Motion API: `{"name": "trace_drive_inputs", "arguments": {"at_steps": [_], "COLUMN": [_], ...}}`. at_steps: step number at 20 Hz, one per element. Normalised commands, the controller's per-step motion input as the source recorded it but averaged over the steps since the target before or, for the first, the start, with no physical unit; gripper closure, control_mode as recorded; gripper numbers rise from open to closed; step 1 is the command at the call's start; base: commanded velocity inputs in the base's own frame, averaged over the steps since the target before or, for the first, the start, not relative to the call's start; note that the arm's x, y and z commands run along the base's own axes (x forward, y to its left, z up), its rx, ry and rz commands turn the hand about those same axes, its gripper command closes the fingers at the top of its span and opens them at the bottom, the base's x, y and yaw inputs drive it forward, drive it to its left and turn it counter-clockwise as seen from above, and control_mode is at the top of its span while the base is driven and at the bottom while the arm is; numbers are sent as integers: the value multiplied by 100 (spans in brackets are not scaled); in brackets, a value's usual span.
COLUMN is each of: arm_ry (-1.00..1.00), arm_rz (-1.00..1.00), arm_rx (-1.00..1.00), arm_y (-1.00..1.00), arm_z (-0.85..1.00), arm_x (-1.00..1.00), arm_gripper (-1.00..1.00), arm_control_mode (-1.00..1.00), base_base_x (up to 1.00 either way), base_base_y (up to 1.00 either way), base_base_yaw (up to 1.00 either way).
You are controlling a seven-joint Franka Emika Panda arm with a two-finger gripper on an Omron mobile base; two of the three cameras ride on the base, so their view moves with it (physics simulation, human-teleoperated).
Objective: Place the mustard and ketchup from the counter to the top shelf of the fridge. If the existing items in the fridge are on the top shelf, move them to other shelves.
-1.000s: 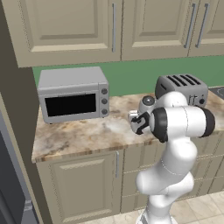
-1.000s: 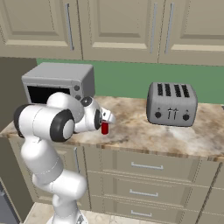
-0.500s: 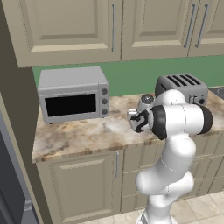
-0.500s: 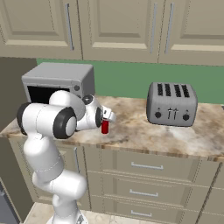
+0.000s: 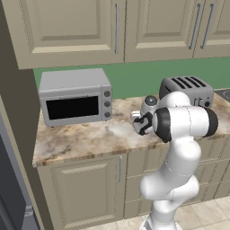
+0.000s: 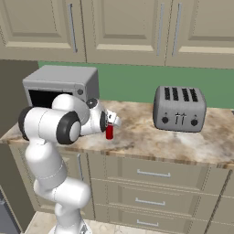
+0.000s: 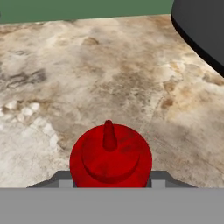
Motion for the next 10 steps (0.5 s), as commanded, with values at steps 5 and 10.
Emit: {"name": "trace_drive_inputs", "arguments": {"at_steps": [5, 10], "arm_ry": [-2, -20], "arm_rz": [0, 1], "arm_rx": [0, 0], "arm_y": [0, 0], "arm_z": [0, 55], "arm_x": [-3, -41], "arm_gripper": [100, 100], "arm_control_mode": [-100, -100], "base_base_x": [0, 0], "base_base_y": [0, 0], "base_base_yaw": [0, 0]}}
